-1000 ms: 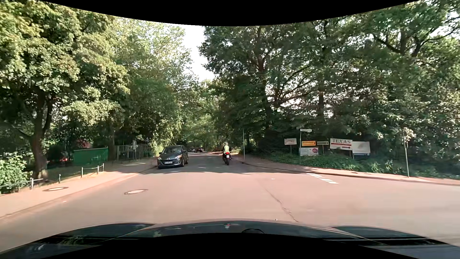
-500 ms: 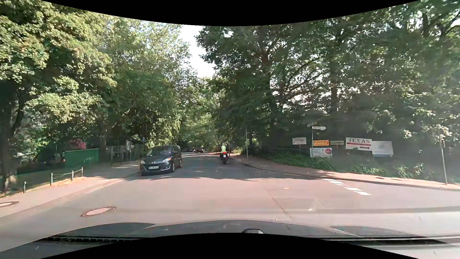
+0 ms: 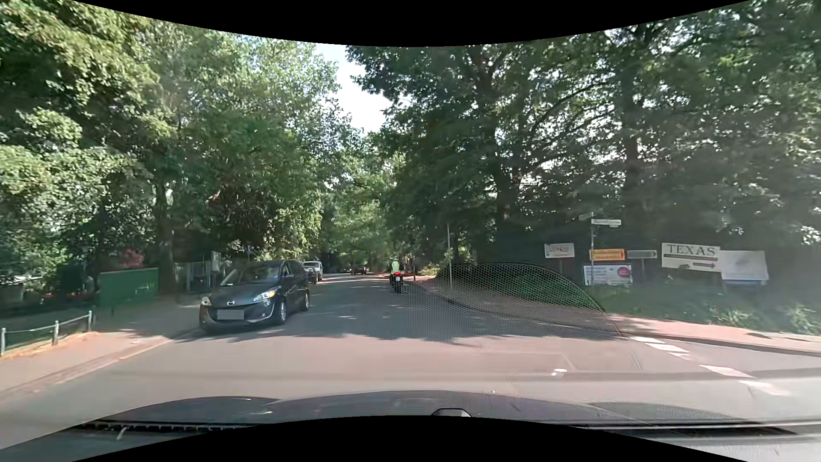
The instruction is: Follow the waypoints while adhering to traffic rules and regulations
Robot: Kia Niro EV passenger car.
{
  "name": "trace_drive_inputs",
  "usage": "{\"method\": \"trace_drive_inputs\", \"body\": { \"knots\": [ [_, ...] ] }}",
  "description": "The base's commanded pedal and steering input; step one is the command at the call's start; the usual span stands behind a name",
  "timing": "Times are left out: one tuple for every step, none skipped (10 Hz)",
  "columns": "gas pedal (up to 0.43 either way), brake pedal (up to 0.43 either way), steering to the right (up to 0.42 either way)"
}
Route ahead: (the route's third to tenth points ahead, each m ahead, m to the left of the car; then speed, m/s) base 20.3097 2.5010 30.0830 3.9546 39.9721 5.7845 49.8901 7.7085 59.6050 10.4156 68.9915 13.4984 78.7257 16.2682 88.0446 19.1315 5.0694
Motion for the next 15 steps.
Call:
{"method": "trace_drive_inputs", "body": {
  "knots": [
    [0.268, 0.0, -0.046],
    [0.268, 0.0, -0.046],
    [0.268, 0.0, -0.046],
    [0.268, 0.0, -0.046],
    [0.268, 0.0, -0.046],
    [0.268, 0.0, -0.042],
    [0.268, 0.0, -0.036],
    [0.268, 0.0, -0.031],
    [0.268, 0.0, -0.03],
    [0.268, 0.0, -0.03],
    [0.268, 0.0, -0.03],
    [0.268, 0.0, -0.026],
    [0.268, 0.0, -0.011],
    [0.268, 0.0, 0.0],
    [0.268, 0.0, -0.001]
  ]
}}
